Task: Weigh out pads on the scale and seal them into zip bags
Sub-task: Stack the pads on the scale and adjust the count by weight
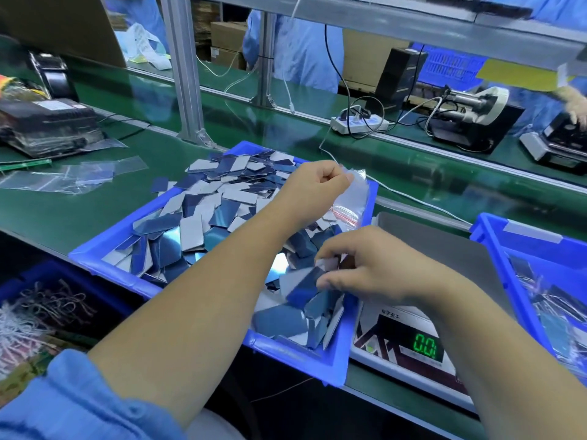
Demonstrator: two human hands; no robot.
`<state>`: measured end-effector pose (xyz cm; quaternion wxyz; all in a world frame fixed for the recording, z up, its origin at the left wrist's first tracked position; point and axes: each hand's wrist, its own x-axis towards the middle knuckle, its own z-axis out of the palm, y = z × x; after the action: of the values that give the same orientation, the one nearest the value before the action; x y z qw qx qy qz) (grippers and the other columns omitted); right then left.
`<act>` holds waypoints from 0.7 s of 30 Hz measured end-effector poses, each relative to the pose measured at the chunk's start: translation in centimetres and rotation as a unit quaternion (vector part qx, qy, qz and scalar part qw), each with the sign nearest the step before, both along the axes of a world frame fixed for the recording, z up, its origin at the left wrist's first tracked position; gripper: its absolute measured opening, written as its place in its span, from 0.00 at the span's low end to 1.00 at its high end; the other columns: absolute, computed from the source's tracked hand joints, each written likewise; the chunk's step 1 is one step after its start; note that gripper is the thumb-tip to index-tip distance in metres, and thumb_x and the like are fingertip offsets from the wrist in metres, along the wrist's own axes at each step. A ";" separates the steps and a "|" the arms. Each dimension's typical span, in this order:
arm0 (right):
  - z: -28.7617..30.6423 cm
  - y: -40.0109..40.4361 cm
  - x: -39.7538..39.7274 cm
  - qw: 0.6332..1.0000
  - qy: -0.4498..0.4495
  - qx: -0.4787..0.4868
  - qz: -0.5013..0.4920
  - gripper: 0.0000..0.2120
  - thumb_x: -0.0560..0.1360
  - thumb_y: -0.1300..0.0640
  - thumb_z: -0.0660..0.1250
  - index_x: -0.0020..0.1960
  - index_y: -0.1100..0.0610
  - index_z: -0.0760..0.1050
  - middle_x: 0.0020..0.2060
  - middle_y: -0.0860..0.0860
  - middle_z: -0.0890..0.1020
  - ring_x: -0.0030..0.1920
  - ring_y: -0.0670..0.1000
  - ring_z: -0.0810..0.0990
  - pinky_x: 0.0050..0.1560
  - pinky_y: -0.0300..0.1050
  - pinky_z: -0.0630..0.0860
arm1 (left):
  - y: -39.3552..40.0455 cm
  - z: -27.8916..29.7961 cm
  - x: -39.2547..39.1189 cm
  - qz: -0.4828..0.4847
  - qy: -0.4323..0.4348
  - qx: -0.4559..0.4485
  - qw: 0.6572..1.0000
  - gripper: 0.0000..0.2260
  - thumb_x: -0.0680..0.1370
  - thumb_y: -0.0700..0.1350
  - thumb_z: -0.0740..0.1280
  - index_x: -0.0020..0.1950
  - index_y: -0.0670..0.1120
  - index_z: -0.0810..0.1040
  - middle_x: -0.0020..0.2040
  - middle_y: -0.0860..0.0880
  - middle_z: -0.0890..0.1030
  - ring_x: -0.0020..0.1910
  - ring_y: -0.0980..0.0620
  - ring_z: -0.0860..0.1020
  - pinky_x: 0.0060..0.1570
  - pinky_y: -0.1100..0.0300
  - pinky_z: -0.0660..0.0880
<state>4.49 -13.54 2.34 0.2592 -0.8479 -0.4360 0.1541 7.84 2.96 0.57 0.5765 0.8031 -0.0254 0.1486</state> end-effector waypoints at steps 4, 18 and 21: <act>-0.4 -0.7 1.1 0.975 0.104 0.158 -0.114 0.10 0.74 0.61 0.74 0.36 0.53 0.76 0.23 0.47 0.74 0.22 0.49 0.68 0.26 0.37 0.64 | 0.4 0.5 0.2 -0.011 0.011 -0.105 0.994 0.15 0.80 0.47 0.66 0.33 0.48 0.70 0.23 0.55 0.71 0.20 0.60 0.67 0.21 0.68 0.62; -0.1 -4.8 3.8 0.888 0.157 0.303 -0.307 0.05 0.75 0.63 0.72 0.40 0.59 0.81 0.22 0.52 0.70 0.21 0.47 0.63 0.22 0.35 0.60 | -0.2 0.5 -1.1 -0.222 0.169 -0.146 0.949 0.08 0.77 0.47 0.69 0.52 0.44 0.79 0.47 0.45 0.84 0.45 0.47 0.83 0.41 0.58 0.81; 0.6 -8.0 4.7 0.905 0.134 0.240 -0.324 0.02 0.75 0.64 0.72 0.44 0.60 0.80 0.22 0.51 0.71 0.20 0.47 0.63 0.21 0.35 0.60 | -0.3 0.1 -0.9 -0.147 0.126 -0.045 0.980 0.04 0.79 0.43 0.68 0.51 0.46 0.82 0.43 0.49 0.86 0.39 0.54 0.83 0.37 0.62 0.76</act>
<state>9.15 -21.58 2.90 0.5465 -0.8260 -0.1217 0.0647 6.95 2.66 0.64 0.6259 0.7763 -0.0642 -0.0392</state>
